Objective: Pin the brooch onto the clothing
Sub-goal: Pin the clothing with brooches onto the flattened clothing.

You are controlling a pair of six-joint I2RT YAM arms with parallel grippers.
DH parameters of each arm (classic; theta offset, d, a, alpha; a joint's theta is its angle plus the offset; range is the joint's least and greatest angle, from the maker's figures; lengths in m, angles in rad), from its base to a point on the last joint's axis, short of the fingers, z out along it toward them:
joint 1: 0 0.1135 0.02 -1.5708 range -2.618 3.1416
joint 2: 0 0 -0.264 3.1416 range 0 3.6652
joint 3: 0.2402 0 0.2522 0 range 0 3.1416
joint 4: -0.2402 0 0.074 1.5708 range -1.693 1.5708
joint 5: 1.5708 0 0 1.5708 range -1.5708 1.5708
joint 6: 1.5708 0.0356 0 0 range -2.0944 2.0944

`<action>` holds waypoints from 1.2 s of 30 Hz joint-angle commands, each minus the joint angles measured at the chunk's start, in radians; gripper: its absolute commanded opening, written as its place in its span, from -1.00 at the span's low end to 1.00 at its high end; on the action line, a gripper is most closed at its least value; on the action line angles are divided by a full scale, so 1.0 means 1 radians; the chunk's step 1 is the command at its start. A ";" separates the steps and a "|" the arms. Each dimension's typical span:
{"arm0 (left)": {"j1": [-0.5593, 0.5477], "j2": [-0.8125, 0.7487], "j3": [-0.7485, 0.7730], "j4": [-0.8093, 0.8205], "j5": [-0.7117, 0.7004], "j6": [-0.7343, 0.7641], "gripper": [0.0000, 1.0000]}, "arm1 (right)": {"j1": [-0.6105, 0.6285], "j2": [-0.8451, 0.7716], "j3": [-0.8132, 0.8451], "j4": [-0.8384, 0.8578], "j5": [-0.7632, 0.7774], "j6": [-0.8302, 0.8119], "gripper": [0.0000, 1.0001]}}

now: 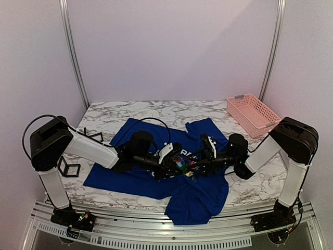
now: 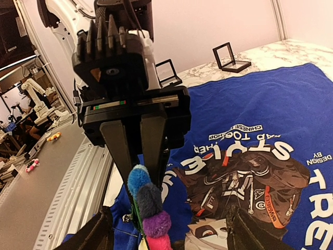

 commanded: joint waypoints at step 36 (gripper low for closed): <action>-0.008 -0.029 -0.013 0.017 0.011 0.004 -1.00 | 0.003 0.051 0.017 -0.046 -0.006 0.006 -0.18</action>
